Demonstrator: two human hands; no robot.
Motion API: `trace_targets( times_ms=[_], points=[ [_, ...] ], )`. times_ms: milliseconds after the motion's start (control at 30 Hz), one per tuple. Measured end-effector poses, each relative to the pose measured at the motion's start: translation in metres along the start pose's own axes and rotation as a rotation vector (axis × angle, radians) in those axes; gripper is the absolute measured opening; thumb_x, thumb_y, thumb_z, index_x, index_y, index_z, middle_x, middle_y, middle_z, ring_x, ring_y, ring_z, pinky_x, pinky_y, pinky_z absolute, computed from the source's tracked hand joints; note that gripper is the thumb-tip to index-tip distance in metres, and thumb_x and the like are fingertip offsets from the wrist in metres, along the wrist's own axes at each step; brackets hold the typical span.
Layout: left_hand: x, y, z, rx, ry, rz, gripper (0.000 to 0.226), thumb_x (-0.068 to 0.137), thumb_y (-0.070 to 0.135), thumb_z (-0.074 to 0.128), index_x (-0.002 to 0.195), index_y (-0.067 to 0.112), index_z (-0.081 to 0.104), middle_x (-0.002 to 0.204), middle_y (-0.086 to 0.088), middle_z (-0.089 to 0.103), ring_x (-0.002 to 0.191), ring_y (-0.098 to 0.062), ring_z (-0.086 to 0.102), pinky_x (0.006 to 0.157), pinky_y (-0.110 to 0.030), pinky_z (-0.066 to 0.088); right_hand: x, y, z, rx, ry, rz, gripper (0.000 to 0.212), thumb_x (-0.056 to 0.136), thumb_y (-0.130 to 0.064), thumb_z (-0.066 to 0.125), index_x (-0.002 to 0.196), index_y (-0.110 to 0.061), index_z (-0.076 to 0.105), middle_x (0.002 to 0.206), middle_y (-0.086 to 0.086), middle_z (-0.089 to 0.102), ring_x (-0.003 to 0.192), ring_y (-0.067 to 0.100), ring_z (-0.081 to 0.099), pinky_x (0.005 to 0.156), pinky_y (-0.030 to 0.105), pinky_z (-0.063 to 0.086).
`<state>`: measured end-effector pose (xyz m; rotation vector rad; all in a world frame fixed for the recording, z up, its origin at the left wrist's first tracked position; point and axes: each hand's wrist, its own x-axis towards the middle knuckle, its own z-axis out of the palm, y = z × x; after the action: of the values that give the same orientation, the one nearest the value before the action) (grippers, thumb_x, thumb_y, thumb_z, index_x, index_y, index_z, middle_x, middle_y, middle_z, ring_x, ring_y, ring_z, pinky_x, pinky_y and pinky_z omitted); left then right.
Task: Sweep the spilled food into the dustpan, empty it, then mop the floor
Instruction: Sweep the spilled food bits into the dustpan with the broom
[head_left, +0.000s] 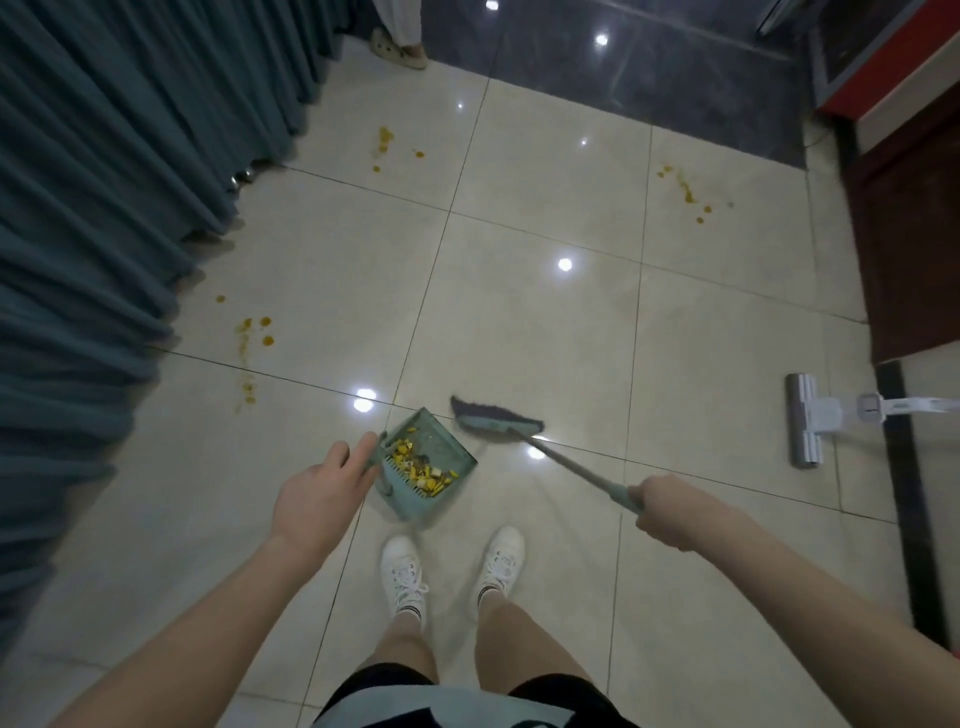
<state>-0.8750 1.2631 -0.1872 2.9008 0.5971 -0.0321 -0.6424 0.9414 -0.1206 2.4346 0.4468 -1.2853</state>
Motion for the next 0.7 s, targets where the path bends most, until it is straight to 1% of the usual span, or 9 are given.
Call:
trace_targets(
  times_ms=[67,133,200,267,367,467,533,633,700],
  points=[
    [0.001,-0.002,0.001,0.004,0.001,-0.006,0.035,0.088,0.042,0.035,0.112,0.02,0.046,0.068,-0.004,0.049,0.031,-0.026,0.041,0.036,-0.019,0.021,-0.011,0.013,-0.001,-0.081,-0.023,-0.058,0.031,0.092,-0.017,0.048,0.121,-0.025,0.059,0.085,-0.003,0.055,0.06,0.013,0.057,0.05,0.024,0.044],
    [0.001,-0.003,0.003,0.007,-0.006,-0.012,0.035,0.088,0.043,0.035,0.113,0.02,0.046,0.068,-0.004,0.049,0.031,-0.024,0.033,0.037,-0.019,0.02,-0.017,0.026,-0.006,-0.105,-0.016,-0.098,0.029,0.093,-0.026,0.052,0.12,-0.029,0.062,0.095,-0.003,0.064,0.074,0.014,0.06,0.062,0.027,0.049],
    [-0.001,-0.005,0.003,0.012,-0.018,-0.016,0.036,0.088,0.044,0.036,0.113,0.021,0.046,0.068,-0.003,0.049,0.031,-0.025,0.037,0.036,-0.018,0.021,-0.021,0.037,-0.014,-0.078,0.021,-0.104,0.029,0.093,-0.032,0.054,0.12,-0.029,0.064,0.103,-0.003,0.069,0.084,0.015,0.064,0.075,0.031,0.053],
    [-0.005,-0.009,0.002,0.006,-0.03,0.0,0.035,0.089,0.045,0.036,0.113,0.022,0.046,0.068,-0.002,0.048,0.031,-0.026,0.044,0.035,-0.019,0.025,-0.028,0.043,-0.019,-0.03,0.04,-0.088,0.026,0.094,-0.033,0.055,0.118,-0.03,0.065,0.1,-0.001,0.07,0.069,0.012,0.061,0.066,0.027,0.051],
    [-0.011,-0.015,0.001,0.003,-0.04,0.034,0.032,0.09,0.041,0.051,0.114,0.022,0.045,0.069,-0.001,0.048,0.031,-0.025,0.045,0.032,-0.02,0.029,-0.035,0.047,-0.02,0.04,0.057,-0.058,0.026,0.096,-0.03,0.053,0.119,-0.028,0.065,0.093,0.003,0.069,0.054,0.011,0.053,0.054,0.025,0.047],
    [-0.017,-0.019,-0.003,0.008,-0.06,0.038,0.033,0.089,0.044,0.04,0.112,0.022,0.046,0.068,0.0,0.048,0.029,-0.023,0.038,0.033,-0.016,0.02,-0.036,0.045,-0.018,0.1,0.096,-0.021,0.026,0.097,-0.027,0.051,0.117,-0.025,0.066,0.076,-0.001,0.061,0.048,0.013,0.05,0.048,0.023,0.045],
    [-0.024,-0.024,-0.004,0.011,-0.068,0.036,0.035,0.088,0.045,0.034,0.112,0.022,0.047,0.068,0.001,0.048,0.03,-0.023,0.041,0.033,-0.017,0.02,-0.032,0.039,-0.015,0.125,0.125,-0.004,0.023,0.096,-0.026,0.05,0.112,-0.026,0.067,0.071,-0.002,0.058,0.047,0.014,0.051,0.048,0.023,0.045],
    [-0.035,-0.032,0.0,0.007,-0.075,0.01,0.038,0.09,0.047,0.032,0.116,0.022,0.046,0.072,0.001,0.048,0.033,-0.023,0.045,0.031,-0.022,0.03,-0.023,0.025,-0.002,0.124,0.153,0.046,0.019,0.092,-0.023,0.05,0.104,-0.026,0.064,0.077,-0.002,0.06,0.053,0.015,0.057,0.055,0.025,0.049],
    [-0.04,-0.033,0.001,0.002,-0.076,-0.007,0.039,0.09,0.048,0.031,0.117,0.023,0.046,0.073,0.001,0.049,0.034,-0.023,0.046,0.032,-0.022,0.03,-0.018,0.015,0.012,0.095,0.153,0.069,0.022,0.09,-0.018,0.048,0.105,-0.022,0.063,0.078,-0.002,0.057,0.055,0.013,0.058,0.053,0.024,0.049]
  ],
)
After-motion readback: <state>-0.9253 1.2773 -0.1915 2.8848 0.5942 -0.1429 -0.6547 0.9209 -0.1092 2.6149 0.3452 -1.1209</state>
